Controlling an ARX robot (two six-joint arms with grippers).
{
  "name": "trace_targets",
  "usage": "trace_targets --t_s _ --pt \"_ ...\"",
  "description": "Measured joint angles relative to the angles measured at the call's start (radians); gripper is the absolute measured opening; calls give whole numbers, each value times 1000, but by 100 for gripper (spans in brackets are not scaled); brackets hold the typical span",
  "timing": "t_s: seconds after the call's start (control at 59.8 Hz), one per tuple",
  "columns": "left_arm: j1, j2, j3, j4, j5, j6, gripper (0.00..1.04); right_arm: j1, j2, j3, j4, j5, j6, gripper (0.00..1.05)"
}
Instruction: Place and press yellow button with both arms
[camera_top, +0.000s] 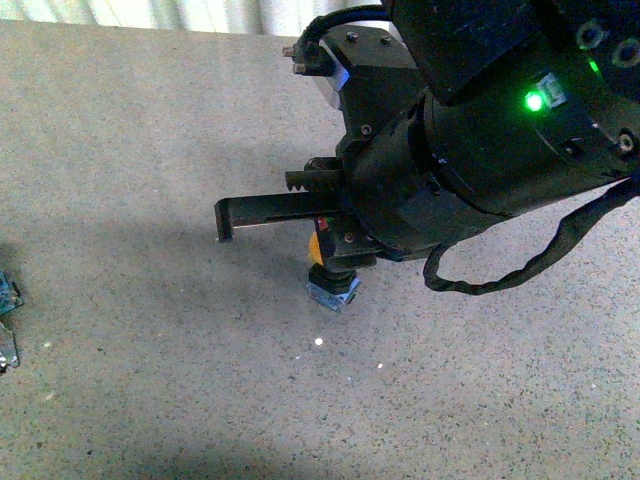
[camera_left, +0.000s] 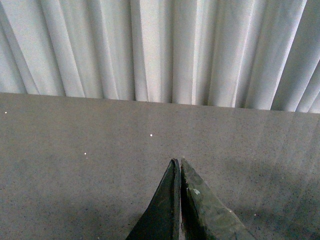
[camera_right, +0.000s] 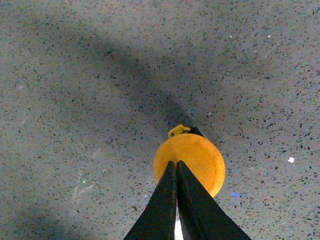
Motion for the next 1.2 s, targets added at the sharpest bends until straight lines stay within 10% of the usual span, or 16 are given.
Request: trace_targets --t_s 0.77,0.92,1.037,1.205 --pt "0 0 0 0 0 0 2 -145 -283 -56 95 -22 86 1" --pt "0 0 0 0 0 0 2 -178 -418 -118 126 -6 56 25" --pt "0 0 0 0 0 0 2 -175 -456 -312 608 273 -132 10" --pt "0 0 0 0 0 0 1 -261 -588 -579 954 259 -282 1"
